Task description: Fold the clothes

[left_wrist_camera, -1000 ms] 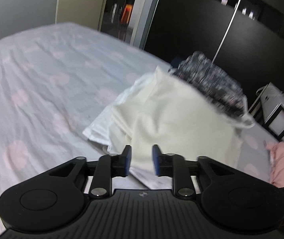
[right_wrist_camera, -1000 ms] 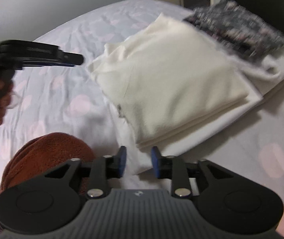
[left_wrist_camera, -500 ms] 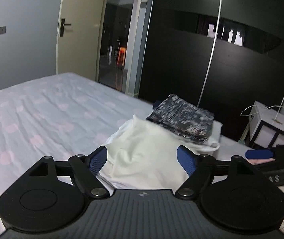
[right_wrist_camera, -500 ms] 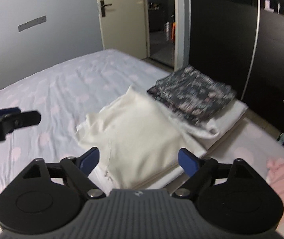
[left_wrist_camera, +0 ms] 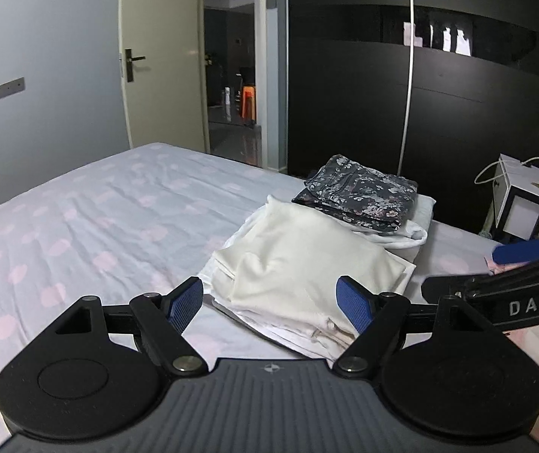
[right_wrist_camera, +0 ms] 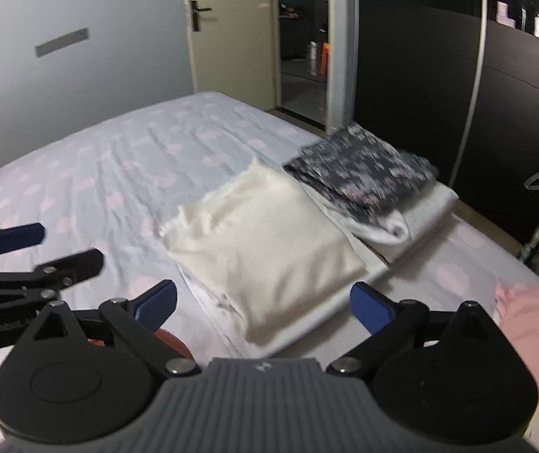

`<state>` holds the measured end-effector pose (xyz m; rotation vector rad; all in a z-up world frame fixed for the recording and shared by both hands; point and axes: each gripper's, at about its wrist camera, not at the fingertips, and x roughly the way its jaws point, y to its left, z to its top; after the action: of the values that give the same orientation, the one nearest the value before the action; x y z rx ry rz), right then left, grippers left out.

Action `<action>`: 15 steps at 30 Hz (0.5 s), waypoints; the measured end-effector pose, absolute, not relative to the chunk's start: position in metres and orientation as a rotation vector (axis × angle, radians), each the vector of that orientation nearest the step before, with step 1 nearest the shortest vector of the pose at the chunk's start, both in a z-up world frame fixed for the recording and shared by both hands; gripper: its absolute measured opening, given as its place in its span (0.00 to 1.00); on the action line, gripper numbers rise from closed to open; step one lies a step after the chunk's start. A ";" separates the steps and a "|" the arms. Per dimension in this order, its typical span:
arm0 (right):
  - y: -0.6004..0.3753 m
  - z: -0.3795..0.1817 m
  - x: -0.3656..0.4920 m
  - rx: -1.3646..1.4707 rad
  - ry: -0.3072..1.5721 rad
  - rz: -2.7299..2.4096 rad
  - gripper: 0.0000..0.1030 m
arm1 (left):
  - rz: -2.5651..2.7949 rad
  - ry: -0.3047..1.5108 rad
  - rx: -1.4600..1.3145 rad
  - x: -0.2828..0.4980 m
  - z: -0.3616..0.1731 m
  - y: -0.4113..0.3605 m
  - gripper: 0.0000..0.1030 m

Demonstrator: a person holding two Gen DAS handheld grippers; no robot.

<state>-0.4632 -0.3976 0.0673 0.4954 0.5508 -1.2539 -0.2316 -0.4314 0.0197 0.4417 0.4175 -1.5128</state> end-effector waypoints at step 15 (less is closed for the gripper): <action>-0.364 0.014 -0.458 0.552 0.584 -1.331 0.96 | -1.467 0.532 0.466 -0.231 -0.026 -0.416 0.75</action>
<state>-0.4577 -0.3636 0.0143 0.5515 0.5843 -1.3306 -0.2315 -0.4160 -0.0255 0.4659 0.5319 -1.4672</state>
